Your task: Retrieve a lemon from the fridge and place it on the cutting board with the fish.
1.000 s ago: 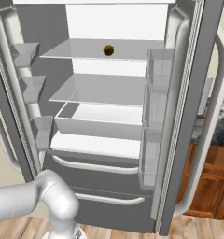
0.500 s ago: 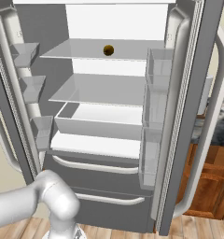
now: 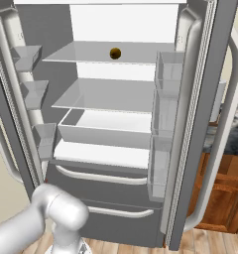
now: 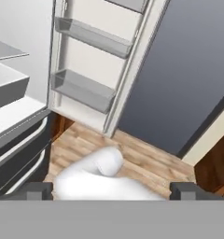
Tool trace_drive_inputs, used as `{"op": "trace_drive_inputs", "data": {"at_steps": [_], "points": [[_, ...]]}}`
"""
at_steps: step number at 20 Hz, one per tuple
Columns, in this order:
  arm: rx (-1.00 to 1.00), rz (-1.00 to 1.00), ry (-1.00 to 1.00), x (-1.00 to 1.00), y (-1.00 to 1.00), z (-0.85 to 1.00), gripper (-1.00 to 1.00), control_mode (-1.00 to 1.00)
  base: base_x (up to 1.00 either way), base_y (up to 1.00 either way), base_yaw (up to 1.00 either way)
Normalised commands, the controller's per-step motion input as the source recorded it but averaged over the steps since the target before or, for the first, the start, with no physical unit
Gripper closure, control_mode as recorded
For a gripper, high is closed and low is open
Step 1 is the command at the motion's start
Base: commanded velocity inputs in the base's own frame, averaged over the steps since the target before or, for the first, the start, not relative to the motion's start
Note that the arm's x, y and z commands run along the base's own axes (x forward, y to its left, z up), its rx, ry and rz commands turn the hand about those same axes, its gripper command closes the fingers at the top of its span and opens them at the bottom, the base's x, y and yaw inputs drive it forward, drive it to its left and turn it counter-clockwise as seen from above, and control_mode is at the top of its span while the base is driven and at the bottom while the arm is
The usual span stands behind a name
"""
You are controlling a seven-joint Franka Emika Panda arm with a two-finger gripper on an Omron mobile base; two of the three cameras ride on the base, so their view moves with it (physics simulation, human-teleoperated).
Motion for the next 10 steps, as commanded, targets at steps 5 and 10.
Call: {"op": "trace_drive_inputs", "data": {"at_steps": [5, 10], "points": [[0.24, 0.16, 0.0, -0.76, -0.85, 0.0, -1.0, -1.0, 0.0, 0.0, 0.0], [0.32, 0.24, 0.0, -0.31, -0.91, 0.0, -1.0, -1.0, 0.0, 0.0, 0.0]]}}
